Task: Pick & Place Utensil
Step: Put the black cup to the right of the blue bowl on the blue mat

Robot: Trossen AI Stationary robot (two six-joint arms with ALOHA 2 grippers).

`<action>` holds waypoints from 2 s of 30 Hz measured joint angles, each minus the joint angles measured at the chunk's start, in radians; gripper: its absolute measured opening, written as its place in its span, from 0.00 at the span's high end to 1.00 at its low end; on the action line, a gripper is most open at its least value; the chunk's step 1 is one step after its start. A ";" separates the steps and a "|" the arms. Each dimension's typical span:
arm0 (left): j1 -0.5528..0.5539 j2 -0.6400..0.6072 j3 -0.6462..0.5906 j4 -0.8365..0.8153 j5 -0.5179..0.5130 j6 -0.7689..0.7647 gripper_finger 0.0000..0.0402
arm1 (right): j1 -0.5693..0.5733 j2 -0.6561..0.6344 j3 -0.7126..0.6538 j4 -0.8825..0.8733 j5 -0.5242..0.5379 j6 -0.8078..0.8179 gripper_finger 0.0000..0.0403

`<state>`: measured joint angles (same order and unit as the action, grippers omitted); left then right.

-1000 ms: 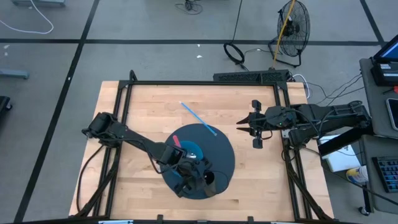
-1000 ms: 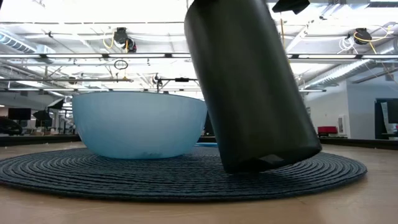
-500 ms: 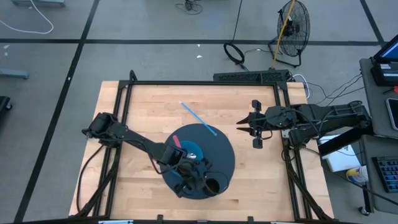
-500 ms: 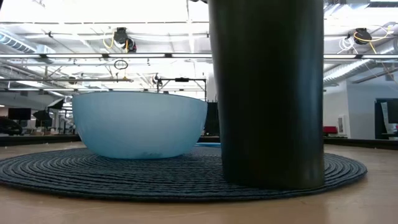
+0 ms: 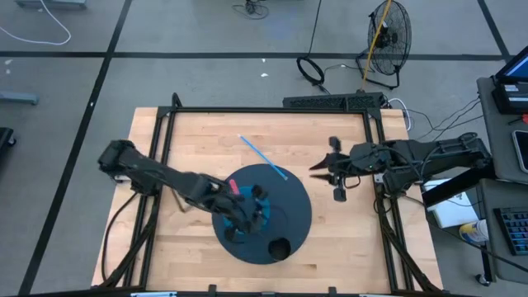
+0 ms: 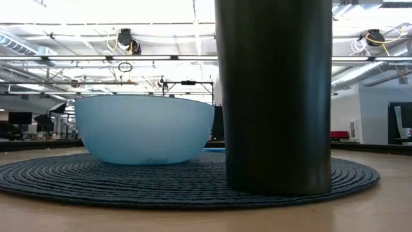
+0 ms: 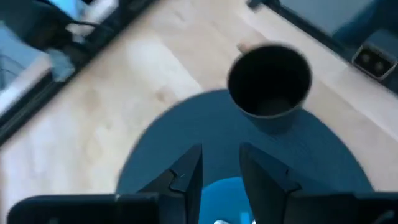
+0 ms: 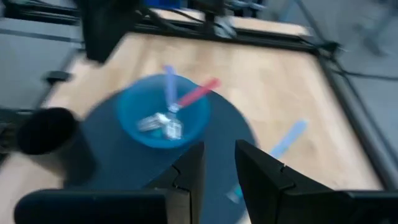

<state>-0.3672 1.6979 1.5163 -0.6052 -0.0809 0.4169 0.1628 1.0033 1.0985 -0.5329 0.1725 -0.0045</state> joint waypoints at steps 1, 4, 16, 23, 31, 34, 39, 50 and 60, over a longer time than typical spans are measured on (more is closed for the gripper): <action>0.001 -0.027 0.000 -0.008 -0.007 -0.012 0.72 | 0.008 0.008 0.000 0.020 -0.025 -0.005 0.79; 0.003 -0.117 0.000 -0.081 -0.034 -0.052 0.74 | 0.040 0.043 0.000 0.079 -0.075 -0.010 0.79; -0.057 -0.419 -0.145 -0.183 -0.247 -0.238 0.77 | 0.172 0.268 0.000 0.319 -0.177 -0.034 0.79; -0.095 -0.675 -0.477 0.060 -0.351 -0.288 0.77 | 0.180 0.341 0.000 0.402 -0.175 0.028 0.79; -0.107 -0.921 -0.802 0.329 -0.426 -0.296 0.77 | 0.180 0.446 0.014 0.463 -0.204 0.143 0.79; -0.106 -0.968 -0.875 0.403 -0.429 -0.294 0.77 | 0.180 0.504 0.042 0.455 -0.256 0.182 0.79; -0.106 -1.000 -0.941 0.456 -0.439 -0.294 0.77 | 0.190 0.571 0.116 0.422 -0.304 0.199 0.76; -0.107 -1.000 -1.019 0.522 -0.461 -0.337 0.77 | 0.225 0.683 0.165 0.336 -0.306 0.232 0.66; -0.108 -1.000 -1.019 0.530 -0.462 -0.337 0.77 | 0.218 0.680 0.168 0.314 -0.278 0.231 0.65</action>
<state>-0.4747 0.6979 0.4973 -0.0753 -0.5426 0.0803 0.3804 1.6833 1.2667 -0.2193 -0.1058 0.2270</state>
